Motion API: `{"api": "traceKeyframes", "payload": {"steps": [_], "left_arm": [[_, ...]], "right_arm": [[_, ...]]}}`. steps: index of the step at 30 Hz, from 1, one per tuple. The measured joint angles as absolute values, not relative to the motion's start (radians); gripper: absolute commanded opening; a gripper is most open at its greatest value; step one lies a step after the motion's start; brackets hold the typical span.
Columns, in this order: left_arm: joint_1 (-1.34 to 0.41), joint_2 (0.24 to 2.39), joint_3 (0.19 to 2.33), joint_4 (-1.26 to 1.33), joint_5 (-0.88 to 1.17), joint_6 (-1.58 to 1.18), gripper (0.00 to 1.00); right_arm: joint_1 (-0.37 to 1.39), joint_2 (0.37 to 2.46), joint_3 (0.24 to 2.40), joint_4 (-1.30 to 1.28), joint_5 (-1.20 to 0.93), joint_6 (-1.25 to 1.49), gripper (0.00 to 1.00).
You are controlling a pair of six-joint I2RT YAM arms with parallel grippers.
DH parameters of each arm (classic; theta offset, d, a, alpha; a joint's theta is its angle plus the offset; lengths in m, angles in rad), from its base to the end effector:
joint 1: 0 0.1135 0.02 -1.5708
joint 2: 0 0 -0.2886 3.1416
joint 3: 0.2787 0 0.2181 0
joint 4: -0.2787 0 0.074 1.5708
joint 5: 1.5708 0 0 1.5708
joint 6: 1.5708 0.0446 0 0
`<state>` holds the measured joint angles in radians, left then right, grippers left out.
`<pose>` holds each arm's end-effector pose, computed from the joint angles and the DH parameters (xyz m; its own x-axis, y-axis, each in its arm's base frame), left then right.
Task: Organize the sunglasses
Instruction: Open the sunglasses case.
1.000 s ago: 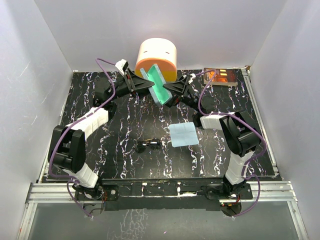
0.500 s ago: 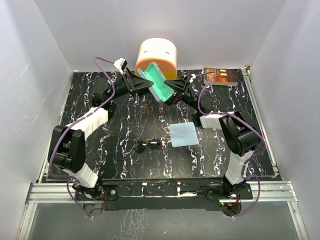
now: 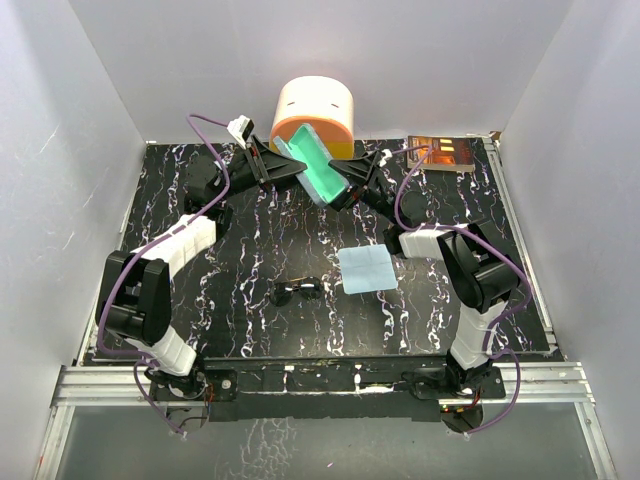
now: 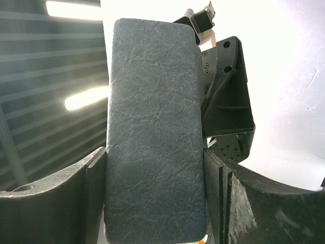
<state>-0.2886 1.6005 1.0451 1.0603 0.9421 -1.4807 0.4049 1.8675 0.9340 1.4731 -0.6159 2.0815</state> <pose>0.3023 -0.1274 0.3909 -0.8008 -0.3732 -0.4684 0.5380 -0.1045 -0.8365 0.3319 0.1703 0.3134 -0.9088 0.3853 0.1604 -0.0322 -0.4479 0.8935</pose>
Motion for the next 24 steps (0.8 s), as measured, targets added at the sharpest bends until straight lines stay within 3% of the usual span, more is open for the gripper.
{"api": "traceKeyframes", "payload": {"steps": [24], "left_arm": [[-0.281,1.597,1.045,1.064,1.069,-1.531,0.00]], "right_arm": [[0.379,1.917,0.856,1.478,-0.485,2.083,0.08]]}}
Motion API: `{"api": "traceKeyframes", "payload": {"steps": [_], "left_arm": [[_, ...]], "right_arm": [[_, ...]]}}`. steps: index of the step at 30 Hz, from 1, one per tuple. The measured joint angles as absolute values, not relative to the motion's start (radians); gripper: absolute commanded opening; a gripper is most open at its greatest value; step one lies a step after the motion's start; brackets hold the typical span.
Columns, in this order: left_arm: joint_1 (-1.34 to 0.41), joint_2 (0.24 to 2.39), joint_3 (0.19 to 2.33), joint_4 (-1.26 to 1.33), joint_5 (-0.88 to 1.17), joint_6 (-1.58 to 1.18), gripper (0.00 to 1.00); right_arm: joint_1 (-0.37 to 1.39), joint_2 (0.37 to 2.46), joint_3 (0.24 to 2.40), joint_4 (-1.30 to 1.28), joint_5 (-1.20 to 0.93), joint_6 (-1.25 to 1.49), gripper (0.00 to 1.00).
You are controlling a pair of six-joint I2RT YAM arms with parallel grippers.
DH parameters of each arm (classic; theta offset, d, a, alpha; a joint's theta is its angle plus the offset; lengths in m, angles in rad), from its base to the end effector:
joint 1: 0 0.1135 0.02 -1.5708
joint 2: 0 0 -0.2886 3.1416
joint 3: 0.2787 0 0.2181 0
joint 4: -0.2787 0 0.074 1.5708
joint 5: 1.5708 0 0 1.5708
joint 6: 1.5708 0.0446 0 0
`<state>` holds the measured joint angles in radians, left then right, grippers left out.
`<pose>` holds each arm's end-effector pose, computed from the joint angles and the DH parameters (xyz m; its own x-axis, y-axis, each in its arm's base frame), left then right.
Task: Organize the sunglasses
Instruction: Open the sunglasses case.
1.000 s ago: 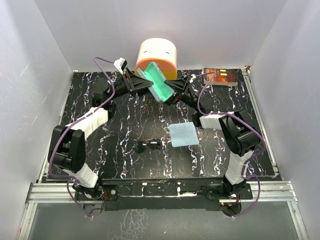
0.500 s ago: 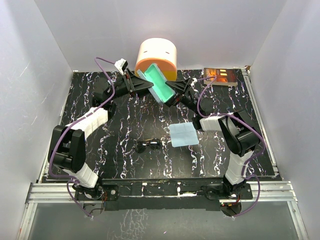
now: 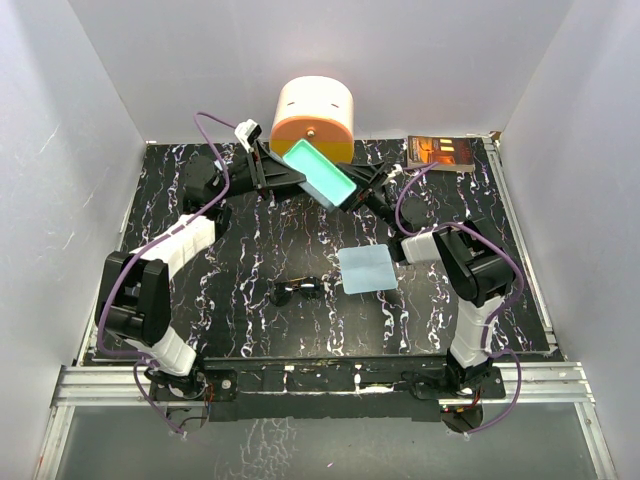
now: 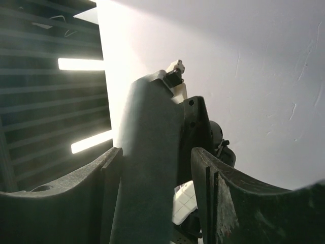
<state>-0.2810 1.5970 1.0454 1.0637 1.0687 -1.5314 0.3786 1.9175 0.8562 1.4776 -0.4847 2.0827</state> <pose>0.2974 -0.1265 0.3900 -0.8484 -0.2556 -0.4635 0.5046 -0.1259 -0.8541 0.3421 0.1585 0.2770 -0.8144 0.5062 0.2837 0.0266 -0.4559 0.8896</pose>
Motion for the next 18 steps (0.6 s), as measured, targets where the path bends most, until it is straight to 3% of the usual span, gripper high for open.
{"api": "traceKeyframes", "payload": {"steps": [13,18], "left_arm": [[-0.346,1.522,1.071,1.167,1.110,-1.539,0.00],[-0.341,1.522,1.097,1.078,1.140,-1.489,0.00]], "right_arm": [[0.417,1.938,0.887,1.464,-0.589,2.019,0.08],[0.393,1.937,0.863,1.464,-0.619,2.006,0.08]]}}
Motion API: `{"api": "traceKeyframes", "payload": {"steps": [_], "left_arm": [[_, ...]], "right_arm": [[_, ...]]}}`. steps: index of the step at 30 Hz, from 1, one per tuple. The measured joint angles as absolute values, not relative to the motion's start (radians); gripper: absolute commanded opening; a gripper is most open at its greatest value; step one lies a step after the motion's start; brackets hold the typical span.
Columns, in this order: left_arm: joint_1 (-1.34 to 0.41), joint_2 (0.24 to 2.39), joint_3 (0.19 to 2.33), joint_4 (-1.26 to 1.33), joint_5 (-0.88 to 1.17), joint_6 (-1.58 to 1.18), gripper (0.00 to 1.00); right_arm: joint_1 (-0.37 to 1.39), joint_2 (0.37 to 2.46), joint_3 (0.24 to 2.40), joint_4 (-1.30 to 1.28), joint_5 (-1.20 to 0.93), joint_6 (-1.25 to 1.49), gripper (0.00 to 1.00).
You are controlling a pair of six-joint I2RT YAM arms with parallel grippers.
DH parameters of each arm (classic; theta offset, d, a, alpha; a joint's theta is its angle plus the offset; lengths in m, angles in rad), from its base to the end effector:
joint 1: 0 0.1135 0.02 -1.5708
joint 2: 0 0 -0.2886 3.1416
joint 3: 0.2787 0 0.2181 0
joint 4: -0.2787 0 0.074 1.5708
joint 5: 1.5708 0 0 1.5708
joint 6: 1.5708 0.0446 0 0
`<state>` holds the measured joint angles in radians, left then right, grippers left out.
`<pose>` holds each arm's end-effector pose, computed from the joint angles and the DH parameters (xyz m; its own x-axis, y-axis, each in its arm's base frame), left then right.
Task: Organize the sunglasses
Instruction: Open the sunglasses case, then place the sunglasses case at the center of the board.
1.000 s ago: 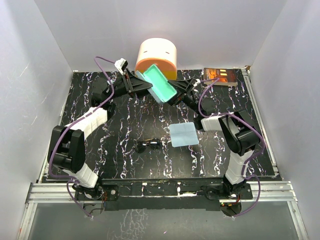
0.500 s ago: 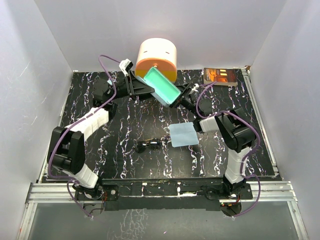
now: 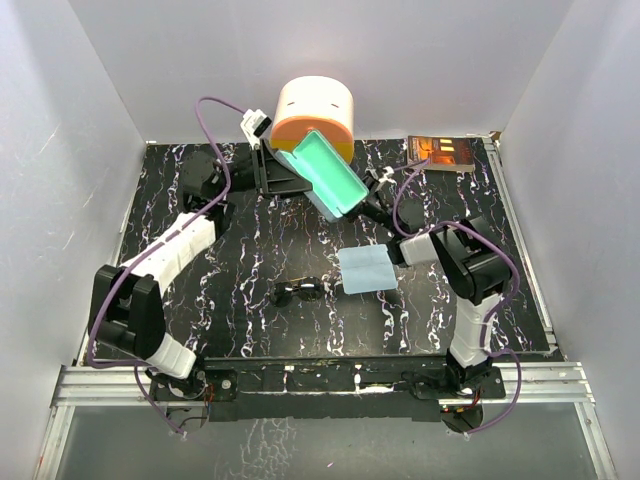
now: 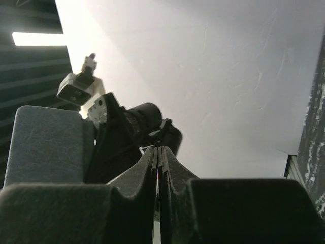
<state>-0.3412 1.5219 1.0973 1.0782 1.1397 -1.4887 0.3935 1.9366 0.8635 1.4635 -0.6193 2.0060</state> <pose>0.2646 -0.1370 0.4264 -0.7698 -0.1686 -0.6157 0.6383 -0.1903 -0.7459 0.3393 0.1689 0.2694 -0.8808 0.4338 0.1896 0.0219 -0.3626 0.9317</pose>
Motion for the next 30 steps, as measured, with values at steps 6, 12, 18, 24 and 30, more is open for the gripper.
{"api": "traceKeyframes", "payload": {"steps": [6,12,18,24,30], "left_arm": [[-0.336,1.538,1.392,0.424,1.195,-1.003,0.00],[-0.332,1.705,1.895,-0.500,1.064,-0.271,0.00],[-0.327,1.935,1.984,-1.019,1.010,0.137,0.00],[-0.326,2.140,2.023,-1.281,0.992,0.345,0.00],[-0.309,2.156,2.101,-1.367,1.067,0.409,0.00]], "right_arm": [[0.252,1.937,0.765,1.463,-0.711,1.999,0.08],[0.094,1.903,0.723,1.463,-0.823,1.987,0.08],[0.062,1.867,0.682,1.464,-0.901,1.964,0.08],[0.059,1.867,0.624,1.464,-0.943,1.961,0.08],[0.055,1.894,0.585,1.464,-0.953,1.972,0.08]]}}
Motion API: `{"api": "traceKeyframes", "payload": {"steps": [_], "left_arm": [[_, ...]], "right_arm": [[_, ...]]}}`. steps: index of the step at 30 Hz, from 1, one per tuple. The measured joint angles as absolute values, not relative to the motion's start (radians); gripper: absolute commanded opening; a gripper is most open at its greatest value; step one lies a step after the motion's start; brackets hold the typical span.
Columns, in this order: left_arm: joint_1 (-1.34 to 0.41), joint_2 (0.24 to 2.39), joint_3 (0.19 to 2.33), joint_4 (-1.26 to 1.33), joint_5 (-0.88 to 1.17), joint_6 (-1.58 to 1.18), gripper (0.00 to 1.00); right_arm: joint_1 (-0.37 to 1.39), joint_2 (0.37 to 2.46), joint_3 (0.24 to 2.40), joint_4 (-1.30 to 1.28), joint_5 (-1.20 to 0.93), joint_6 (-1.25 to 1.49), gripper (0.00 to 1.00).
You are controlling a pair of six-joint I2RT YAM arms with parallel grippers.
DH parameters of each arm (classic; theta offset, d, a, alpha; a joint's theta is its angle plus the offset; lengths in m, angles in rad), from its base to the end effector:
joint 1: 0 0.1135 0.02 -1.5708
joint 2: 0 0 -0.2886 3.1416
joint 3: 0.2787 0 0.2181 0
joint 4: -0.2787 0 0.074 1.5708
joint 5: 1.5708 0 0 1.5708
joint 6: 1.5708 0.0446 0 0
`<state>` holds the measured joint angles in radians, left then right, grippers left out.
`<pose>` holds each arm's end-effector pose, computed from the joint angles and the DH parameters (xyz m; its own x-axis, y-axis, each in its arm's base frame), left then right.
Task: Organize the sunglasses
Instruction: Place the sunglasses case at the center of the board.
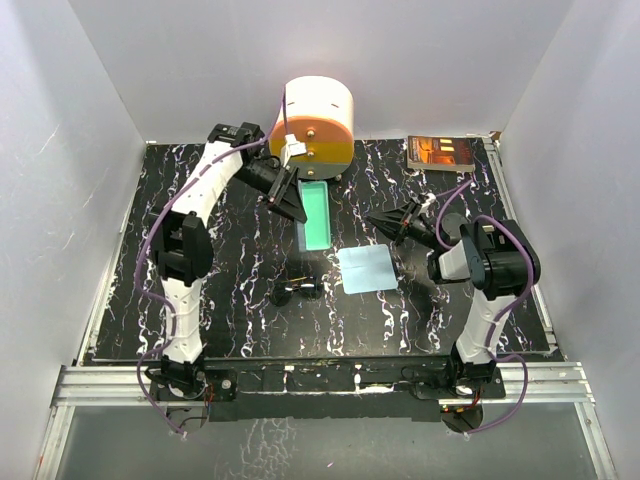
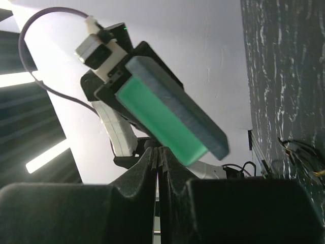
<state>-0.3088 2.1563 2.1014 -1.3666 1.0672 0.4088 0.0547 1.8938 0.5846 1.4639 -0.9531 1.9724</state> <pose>0.3753 -0.1607 0.3080 -0.7568 0.4428 -0.4808 0.6230 0.2661 -0.7356 0.3200 0.0539 0.2155 -0.8296 0.4885 0.2706 0.1852 -0.2166 0.9585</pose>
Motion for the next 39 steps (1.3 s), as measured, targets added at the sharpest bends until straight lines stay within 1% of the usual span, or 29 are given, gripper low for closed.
{"api": "traceKeyframes", "payload": {"steps": [3,6,11,13,24,31,34,36,39], "left_arm": [[-0.297,2.186,2.145,-1.382,1.110,0.410,0.00],[-0.283,2.262,2.188,-1.389,1.140,0.403,0.00],[-0.260,2.418,2.212,-1.380,1.142,0.380,0.00],[-0.250,2.447,2.212,-1.364,1.140,0.358,0.00],[-0.209,2.460,2.214,-1.236,1.132,0.231,0.00],[-0.189,2.510,2.214,-1.196,1.136,0.189,0.00],[-0.178,2.536,2.214,-1.187,1.137,0.179,0.09],[-0.171,2.555,2.214,-1.185,1.139,0.173,0.14],[-0.165,2.562,2.211,-1.183,1.152,0.160,0.26]], "right_arm": [[0.054,1.924,0.565,1.463,-0.958,1.974,0.08],[0.054,1.933,0.554,1.463,-0.967,1.973,0.08],[0.054,1.933,0.553,1.464,-0.976,1.973,0.08],[0.054,1.933,0.553,1.464,-0.976,1.973,0.08],[0.054,1.972,0.553,1.463,-0.976,1.967,0.08],[0.054,1.980,0.553,1.464,-0.976,1.965,0.08],[0.054,1.985,0.553,1.464,-0.979,1.964,0.08],[0.054,1.988,0.553,1.463,-0.979,1.964,0.08],[0.054,1.992,0.553,1.464,-0.982,1.964,0.08]]}}
